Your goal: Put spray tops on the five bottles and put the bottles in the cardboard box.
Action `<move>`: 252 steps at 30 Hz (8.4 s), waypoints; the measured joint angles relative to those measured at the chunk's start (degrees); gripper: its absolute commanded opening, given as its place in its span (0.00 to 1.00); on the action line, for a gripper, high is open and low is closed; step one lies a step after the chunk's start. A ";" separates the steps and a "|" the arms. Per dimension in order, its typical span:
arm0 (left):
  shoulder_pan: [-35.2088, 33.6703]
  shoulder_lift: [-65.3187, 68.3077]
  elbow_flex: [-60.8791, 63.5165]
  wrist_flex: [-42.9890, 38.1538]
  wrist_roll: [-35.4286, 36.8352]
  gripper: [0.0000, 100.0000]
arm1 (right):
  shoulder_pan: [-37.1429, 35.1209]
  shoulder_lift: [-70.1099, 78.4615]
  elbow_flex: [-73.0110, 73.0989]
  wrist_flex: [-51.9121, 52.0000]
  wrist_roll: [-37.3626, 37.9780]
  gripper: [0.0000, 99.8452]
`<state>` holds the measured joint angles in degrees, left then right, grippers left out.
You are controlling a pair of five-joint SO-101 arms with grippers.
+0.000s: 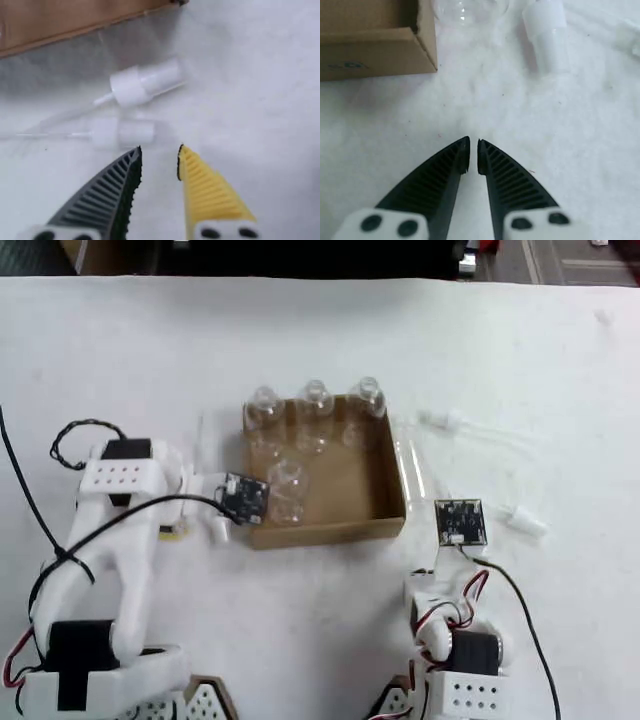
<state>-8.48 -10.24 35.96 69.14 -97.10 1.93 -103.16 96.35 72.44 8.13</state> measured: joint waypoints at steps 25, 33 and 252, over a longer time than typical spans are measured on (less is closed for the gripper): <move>0.00 0.00 8.00 -18.73 5.54 0.22 | 0.00 0.00 0.00 0.00 0.00 0.02; 0.00 0.00 8.88 -25.41 12.48 0.25 | 0.00 0.00 0.00 0.00 0.00 0.02; 20.31 -28.31 3.52 -56.62 175.03 0.02 | 0.00 0.00 0.00 0.00 0.00 0.02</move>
<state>11.82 -38.55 39.47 12.53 77.93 1.93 -103.16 96.35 72.44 8.13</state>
